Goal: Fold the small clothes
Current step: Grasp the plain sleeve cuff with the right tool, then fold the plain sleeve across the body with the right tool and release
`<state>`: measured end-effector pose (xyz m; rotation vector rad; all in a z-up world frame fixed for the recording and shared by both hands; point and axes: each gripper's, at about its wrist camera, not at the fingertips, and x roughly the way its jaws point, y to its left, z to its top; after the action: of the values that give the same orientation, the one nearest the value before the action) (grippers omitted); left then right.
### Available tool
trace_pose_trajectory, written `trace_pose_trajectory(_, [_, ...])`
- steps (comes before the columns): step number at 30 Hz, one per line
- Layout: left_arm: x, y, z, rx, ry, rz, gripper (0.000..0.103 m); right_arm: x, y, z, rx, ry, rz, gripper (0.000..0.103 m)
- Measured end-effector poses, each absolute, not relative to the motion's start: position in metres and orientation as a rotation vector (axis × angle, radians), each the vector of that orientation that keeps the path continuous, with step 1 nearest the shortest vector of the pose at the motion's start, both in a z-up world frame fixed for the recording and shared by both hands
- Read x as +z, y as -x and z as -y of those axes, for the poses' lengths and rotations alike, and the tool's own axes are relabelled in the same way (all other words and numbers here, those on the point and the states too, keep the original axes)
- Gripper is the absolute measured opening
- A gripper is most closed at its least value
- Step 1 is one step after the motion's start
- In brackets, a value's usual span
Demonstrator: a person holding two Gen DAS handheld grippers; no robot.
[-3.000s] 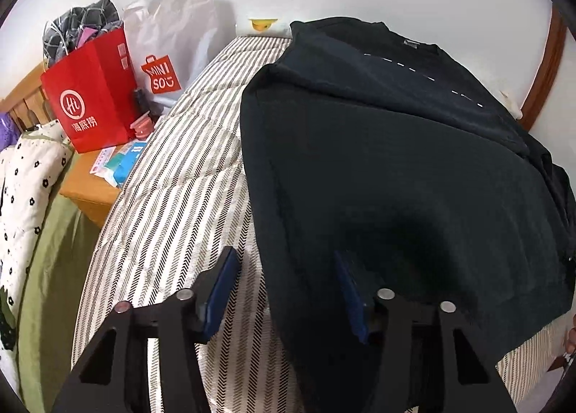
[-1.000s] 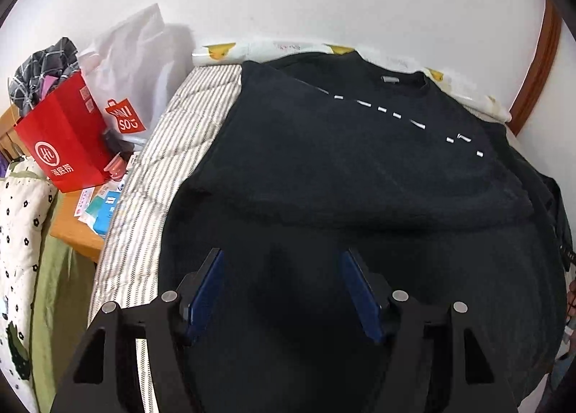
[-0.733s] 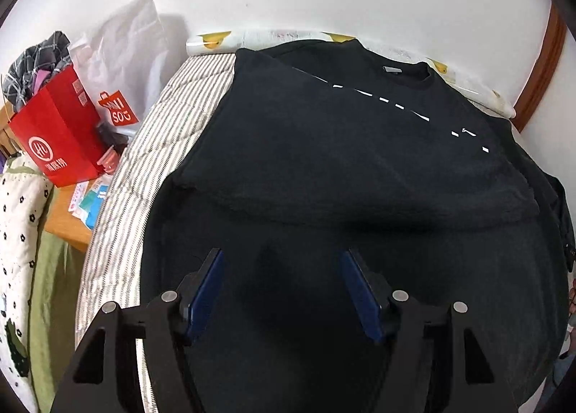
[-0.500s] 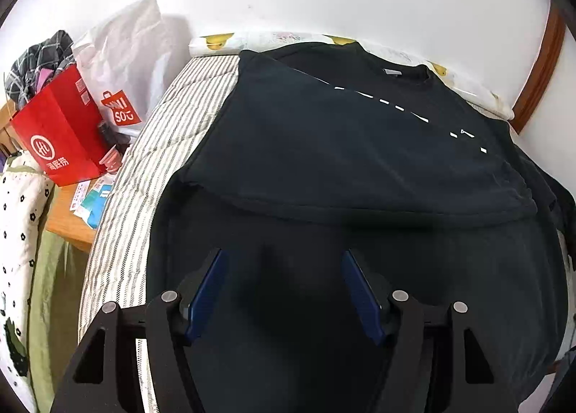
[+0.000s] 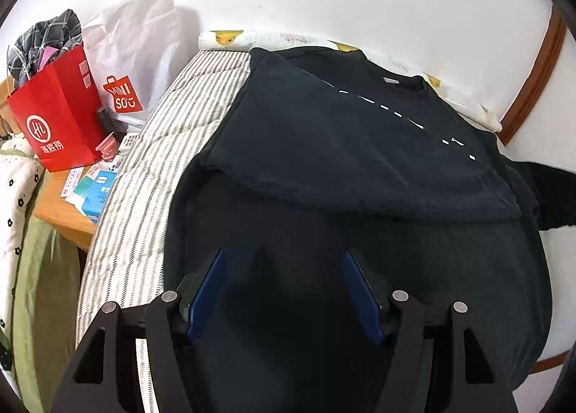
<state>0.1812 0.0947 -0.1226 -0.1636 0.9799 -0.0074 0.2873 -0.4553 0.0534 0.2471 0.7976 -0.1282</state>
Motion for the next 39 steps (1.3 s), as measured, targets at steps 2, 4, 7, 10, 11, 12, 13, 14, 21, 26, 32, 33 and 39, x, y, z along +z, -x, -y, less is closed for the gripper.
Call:
trace_pose_trajectory(2, [-0.123,-0.178,-0.104,-0.013,0.176,-0.973,0.064,0.060,-0.300,0.412,-0.039,-0.253,-0.806,0.009])
trace_pose_trajectory(4, [-0.123,-0.176,-0.113,-0.018,0.192,-0.967,0.064,0.060,-0.313,0.371,0.028,-0.246,-0.817,0.009])
trace_pose_trajectory(7, [-0.126,-0.174,-0.126,-0.018,0.213,-0.968,0.064,0.056,-0.320,0.315,0.097,-0.222,-0.832,0.009])
trace_pose_trajectory(10, [-0.127,-0.172,-0.139,-0.006,0.212,-0.969,0.064,0.050,-0.331,0.268,0.159,-0.207,-0.848,0.009])
trace_pose_trajectory(11, [-0.127,-0.171,-0.141,-0.006,0.210,-0.966,0.064,0.047,-0.335,0.255,0.175,-0.199,-0.852,0.009])
trace_pose_trajectory(12, [-0.126,-0.171,-0.144,-0.005,0.208,-0.961,0.064,0.045,-0.337,0.245,0.184,-0.192,-0.855,0.009])
trace_pose_trajectory(13, [-0.125,-0.170,-0.146,-0.003,0.204,-0.953,0.064,0.041,-0.342,0.232,0.196,-0.183,-0.860,0.009])
trace_pose_trajectory(14, [-0.123,-0.170,-0.148,-0.001,0.200,-0.947,0.064,0.035,-0.347,0.225,0.207,-0.181,-0.867,0.009])
trace_pose_trajectory(21, [-0.122,-0.176,-0.148,-0.034,0.193,-0.925,0.065,0.002,-0.377,0.163,0.327,-0.191,-0.934,0.009])
trace_pose_trajectory(26, [-0.125,-0.187,-0.140,-0.047,0.198,-0.935,0.065,-0.031,-0.389,0.136,0.413,-0.204,-1.012,0.017])
trace_pose_trajectory(32, [-0.121,-0.206,-0.114,-0.088,0.169,-0.944,0.065,-0.036,-0.366,0.148,0.435,-0.087,-0.980,0.040])
trace_pose_trajectory(33, [-0.120,-0.211,-0.108,-0.099,0.162,-0.947,0.065,-0.035,-0.359,0.159,0.409,-0.055,-0.958,0.042])
trace_pose_trajectory(39, [-0.119,-0.245,-0.069,-0.159,0.145,-0.955,0.065,-0.044,-0.337,0.233,0.244,0.041,-0.961,0.042])
